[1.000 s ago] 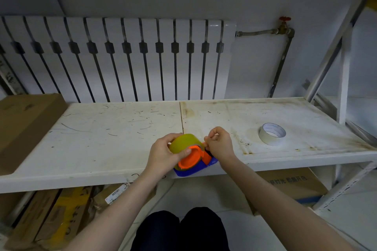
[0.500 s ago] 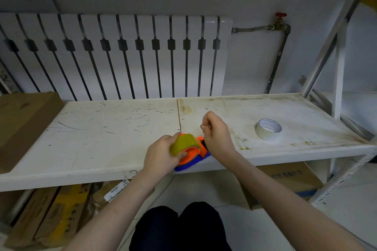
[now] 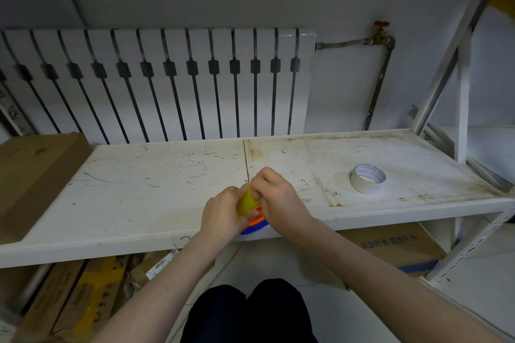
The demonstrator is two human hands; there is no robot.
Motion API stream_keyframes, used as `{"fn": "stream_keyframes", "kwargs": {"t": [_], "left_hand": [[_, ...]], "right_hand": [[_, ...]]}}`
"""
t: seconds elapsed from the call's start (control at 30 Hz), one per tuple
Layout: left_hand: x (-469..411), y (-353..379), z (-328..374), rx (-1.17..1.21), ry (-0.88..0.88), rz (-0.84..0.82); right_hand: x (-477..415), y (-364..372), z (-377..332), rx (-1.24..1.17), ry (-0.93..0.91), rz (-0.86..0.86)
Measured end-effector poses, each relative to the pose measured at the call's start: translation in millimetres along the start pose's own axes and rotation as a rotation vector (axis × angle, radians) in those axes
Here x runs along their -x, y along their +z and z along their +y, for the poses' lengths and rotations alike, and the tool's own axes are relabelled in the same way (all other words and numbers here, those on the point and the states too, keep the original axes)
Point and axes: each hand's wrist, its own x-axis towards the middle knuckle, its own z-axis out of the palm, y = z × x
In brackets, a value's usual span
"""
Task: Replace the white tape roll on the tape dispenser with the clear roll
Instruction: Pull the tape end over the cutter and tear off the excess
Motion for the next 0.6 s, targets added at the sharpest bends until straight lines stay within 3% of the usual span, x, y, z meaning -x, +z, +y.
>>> {"fn": "stream_keyframes", "kwargs": {"t": [0.1,0.23,0.43,0.6], "left_hand": [[-2,-2,4,0.04,-0.018,-0.016],[-3,-6,2,0.044,-0.032,-0.068],[-1,-9,2,0.036,0.002,-0.018],[-1,-9,-2,0.06,-0.002,-0.031]], "right_hand": [[-12,-2,-15,-0.039,-0.054,0.042],[-16,-11,-9,-0.079,0.037,0.088],[-20,-33,29,-0.368,0.532,0.173],[-14,-32,67,-0.452,0.725,0.196]]}}
